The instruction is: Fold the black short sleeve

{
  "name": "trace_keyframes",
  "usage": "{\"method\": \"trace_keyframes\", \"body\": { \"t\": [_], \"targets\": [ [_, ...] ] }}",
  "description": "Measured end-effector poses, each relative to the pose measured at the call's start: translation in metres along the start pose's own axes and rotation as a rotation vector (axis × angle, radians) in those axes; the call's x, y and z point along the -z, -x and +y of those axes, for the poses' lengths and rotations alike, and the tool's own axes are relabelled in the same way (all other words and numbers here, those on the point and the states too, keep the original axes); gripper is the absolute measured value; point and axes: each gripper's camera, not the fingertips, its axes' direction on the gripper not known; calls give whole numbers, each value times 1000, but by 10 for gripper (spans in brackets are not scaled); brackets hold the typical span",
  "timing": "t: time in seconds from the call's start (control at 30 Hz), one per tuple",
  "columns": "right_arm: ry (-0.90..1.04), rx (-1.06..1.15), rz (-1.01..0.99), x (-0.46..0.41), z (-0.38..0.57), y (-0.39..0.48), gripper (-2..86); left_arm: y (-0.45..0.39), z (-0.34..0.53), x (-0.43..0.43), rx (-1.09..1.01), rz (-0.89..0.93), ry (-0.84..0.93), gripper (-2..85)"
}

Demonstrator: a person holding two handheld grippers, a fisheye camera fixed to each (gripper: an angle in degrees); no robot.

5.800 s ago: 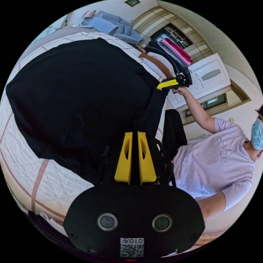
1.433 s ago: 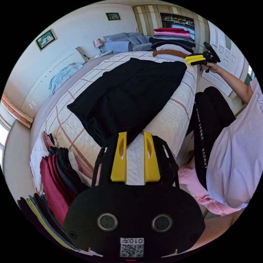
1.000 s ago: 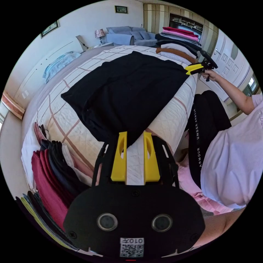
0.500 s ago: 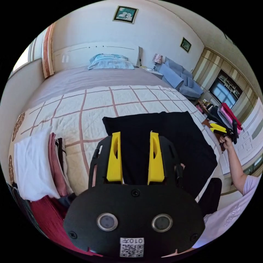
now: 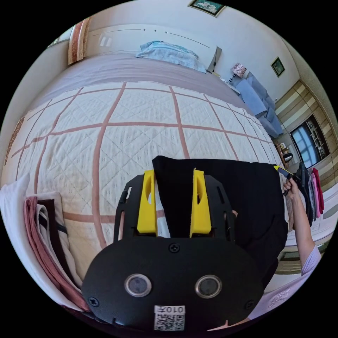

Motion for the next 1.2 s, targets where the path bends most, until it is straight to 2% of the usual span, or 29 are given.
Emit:
{"method": "trace_keyframes", "body": {
  "t": [0.07,0.1,0.2,0.27,0.37,0.4,0.47,0.53,0.6,0.67,0.73,0.87,0.97,1.07,1.13,1.2],
  "targets": [
    [-38,12,22,6,8,8,50,0,4,3,-34,23,-20,67],
    [-51,12,8,11,10,9,48,3,7,9,-52,105,-61,48],
    [-124,56,-14,45,25,20,41,12,23,43,-85,280,-256,20],
    [-188,167,-23,87,45,40,39,12,35,66,-138,357,-339,13],
    [-300,363,-14,157,106,75,38,-6,65,120,-318,497,-446,6],
    [-328,416,-20,172,124,83,38,-20,84,146,-438,568,-469,5],
    [-418,605,-9,221,212,105,37,-50,122,181,-633,578,-436,3],
    [-423,709,9,232,278,111,37,-86,179,203,-839,461,-310,2],
    [-332,709,17,222,324,106,37,-103,214,200,-920,393,-194,2],
    [-170,662,-52,195,361,97,37,-112,233,183,-903,345,-41,2],
    [-100,646,-38,173,379,99,38,-129,247,165,-902,293,90,2],
    [-18,602,27,148,390,102,38,-158,256,163,-1022,286,142,2],
    [-61,595,24,167,389,104,38,-169,256,162,-1069,314,200,2],
    [-83,595,39,186,389,106,38,-176,256,180,-1095,278,135,2],
    [-95,597,56,195,390,108,38,-168,252,199,-1046,330,23,2],
    [-92,591,66,198,392,106,38,-173,256,200,-1105,345,48,2]
  ]
}}
